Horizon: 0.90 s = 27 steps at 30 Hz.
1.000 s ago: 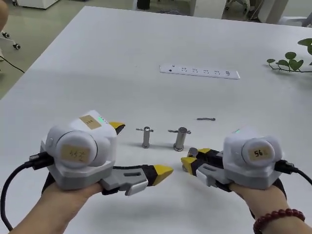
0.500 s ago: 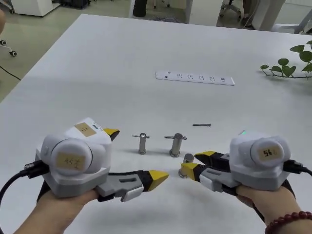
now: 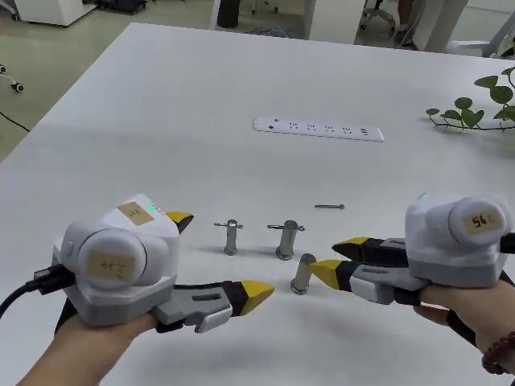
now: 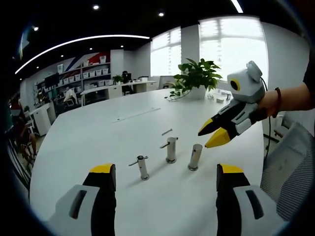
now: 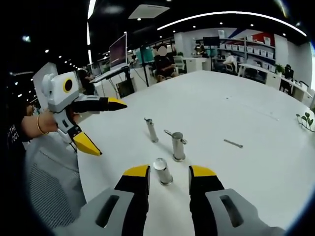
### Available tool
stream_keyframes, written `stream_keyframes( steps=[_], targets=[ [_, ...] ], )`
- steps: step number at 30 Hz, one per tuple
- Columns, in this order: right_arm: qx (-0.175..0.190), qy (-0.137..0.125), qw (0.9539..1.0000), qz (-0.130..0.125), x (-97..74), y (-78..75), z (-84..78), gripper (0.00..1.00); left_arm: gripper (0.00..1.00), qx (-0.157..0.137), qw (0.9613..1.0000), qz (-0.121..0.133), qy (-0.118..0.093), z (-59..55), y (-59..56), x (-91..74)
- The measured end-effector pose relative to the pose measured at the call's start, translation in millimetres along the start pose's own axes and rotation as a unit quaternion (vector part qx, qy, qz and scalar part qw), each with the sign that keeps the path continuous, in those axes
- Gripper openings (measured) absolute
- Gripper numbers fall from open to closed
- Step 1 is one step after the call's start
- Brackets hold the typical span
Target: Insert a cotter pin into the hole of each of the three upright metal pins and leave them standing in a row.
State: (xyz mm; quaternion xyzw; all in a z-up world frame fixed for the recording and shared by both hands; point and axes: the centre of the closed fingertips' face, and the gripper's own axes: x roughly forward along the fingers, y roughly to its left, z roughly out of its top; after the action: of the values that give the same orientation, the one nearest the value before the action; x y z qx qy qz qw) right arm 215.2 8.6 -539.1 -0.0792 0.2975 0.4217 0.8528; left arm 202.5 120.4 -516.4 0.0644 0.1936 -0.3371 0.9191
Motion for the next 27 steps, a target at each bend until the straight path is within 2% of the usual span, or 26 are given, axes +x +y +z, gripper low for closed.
stream_keyframes(
  steps=[3,9,12,22,27],
  targets=[
    [0.003,-0.002,1.0000,0.004,-4.2,-2.9,5.8,0.27,0.83,-0.001,1.0000,0.000,0.000,0.1,0.4,0.1],
    [-0.022,0.005,0.9997,0.003,-12.0,-15.4,17.6,0.27,0.83,-0.002,1.0000,0.000,-0.002,0.5,0.5,0.3],
    [-0.044,0.022,0.9988,0.000,-13.0,-25.7,18.5,0.26,0.83,-0.003,1.0000,-0.001,-0.002,0.3,0.5,0.1],
    [-0.079,0.064,0.9949,0.003,-4.1,-54.7,22.7,0.25,0.83,-0.007,1.0000,-0.002,-0.003,0.0,0.5,0.1],
    [-0.117,0.096,0.9883,0.016,6.4,-68.9,23.9,0.21,0.83,-0.015,0.9999,-0.004,-0.006,0.2,0.8,0.6]
  ],
)
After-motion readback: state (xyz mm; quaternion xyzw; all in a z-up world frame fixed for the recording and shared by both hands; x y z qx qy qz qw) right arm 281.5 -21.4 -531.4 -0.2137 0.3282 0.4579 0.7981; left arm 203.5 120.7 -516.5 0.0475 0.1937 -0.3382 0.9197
